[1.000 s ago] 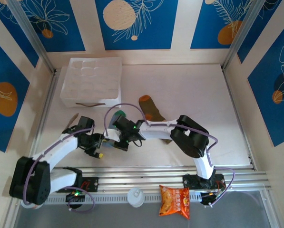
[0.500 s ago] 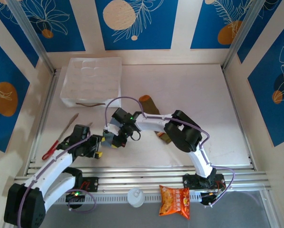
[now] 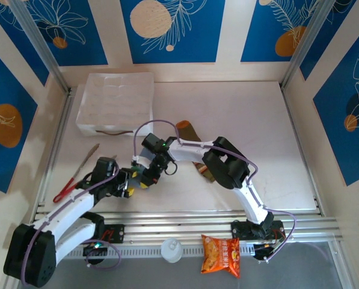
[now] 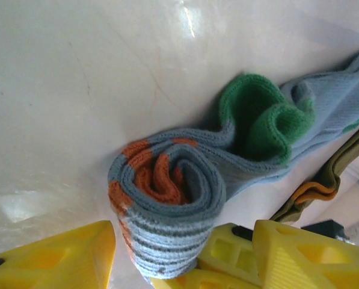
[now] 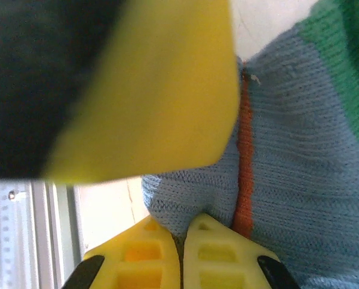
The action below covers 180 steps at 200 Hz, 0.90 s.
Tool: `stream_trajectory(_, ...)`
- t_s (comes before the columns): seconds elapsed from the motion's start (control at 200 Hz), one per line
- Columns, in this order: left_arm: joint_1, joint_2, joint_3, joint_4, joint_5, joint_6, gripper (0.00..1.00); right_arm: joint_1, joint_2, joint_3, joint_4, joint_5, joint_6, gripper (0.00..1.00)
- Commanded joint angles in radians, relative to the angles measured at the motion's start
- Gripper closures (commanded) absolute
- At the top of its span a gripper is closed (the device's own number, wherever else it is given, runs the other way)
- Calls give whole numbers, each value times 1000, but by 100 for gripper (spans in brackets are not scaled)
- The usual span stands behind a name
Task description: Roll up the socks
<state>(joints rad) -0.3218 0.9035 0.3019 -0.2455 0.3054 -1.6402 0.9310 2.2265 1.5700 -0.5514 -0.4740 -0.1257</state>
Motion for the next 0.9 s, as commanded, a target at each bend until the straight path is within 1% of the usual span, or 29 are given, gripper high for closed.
stream_trajectory(0.0,-14,-43,-9,-40,-15,13,41,-4,125,-48,-206,99,37,100)
stream_trajectory(0.115,-19,-60,-13,-79,-13,19,48,-13,133,-39,-209,88,45,100)
stream_trajectory(0.19,-23,-47,-19,-73,-11,22,49,-19,140,-30,-214,74,48,100)
stream_trajectory(0.345,-32,29,-17,-25,-8,39,50,-21,149,-17,-222,61,51,100)
stream_trajectory(0.425,-33,84,-12,-9,-13,54,53,-21,147,-16,-222,58,51,100)
stream_trajectory(0.465,-34,109,-8,-22,-19,63,57,-21,146,-16,-222,58,50,100)
stream_trajectory(0.535,-36,150,-2,-69,-29,71,67,-19,136,-18,-215,65,46,100)
stream_trajectory(0.6,-36,177,14,-154,-38,77,77,-12,110,-40,-182,74,33,100)
stream_trajectory(0.655,-36,190,21,-225,-43,73,84,-5,67,-75,-127,76,18,92)
stream_trajectory(0.72,-36,196,19,-292,-44,59,86,7,-6,-145,-35,87,-6,78)
stream_trajectory(0.74,-37,198,19,-305,-45,56,86,11,-32,-170,-3,93,-17,76)
stream_trajectory(0.8,-36,202,21,-349,-49,49,87,23,-114,-247,98,116,-43,68)
stream_trajectory(0.895,-36,216,26,-383,-45,38,87,38,-258,-388,279,169,-95,61)
